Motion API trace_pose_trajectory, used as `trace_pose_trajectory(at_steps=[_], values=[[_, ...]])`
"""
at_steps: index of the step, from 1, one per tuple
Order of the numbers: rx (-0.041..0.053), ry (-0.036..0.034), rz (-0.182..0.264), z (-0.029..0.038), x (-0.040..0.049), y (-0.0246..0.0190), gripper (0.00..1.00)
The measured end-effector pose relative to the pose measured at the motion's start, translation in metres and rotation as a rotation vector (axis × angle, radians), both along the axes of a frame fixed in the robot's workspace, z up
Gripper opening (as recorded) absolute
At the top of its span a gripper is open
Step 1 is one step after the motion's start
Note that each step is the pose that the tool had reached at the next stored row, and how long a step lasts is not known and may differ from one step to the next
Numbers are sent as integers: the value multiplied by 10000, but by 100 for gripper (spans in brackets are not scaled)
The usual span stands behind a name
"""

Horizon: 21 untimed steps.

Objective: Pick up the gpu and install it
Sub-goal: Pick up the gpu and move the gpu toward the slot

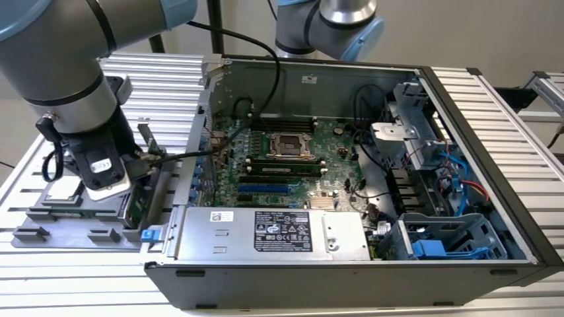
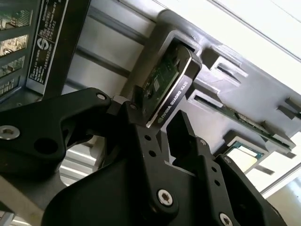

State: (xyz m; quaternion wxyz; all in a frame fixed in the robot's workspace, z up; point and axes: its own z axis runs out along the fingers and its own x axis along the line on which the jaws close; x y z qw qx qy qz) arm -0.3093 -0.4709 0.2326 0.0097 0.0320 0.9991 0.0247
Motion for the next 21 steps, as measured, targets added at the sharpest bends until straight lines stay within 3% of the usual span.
trace_pose_trajectory(at_steps=[7, 17, 18, 21], values=[[0, -1, 63, 0, 0, 97, 100], [0, 0, 64, 0, 0, 107, 100], [0, 0, 63, 0, 0, 108, 0], [-1, -2, 64, 0, 1, 110, 0]])
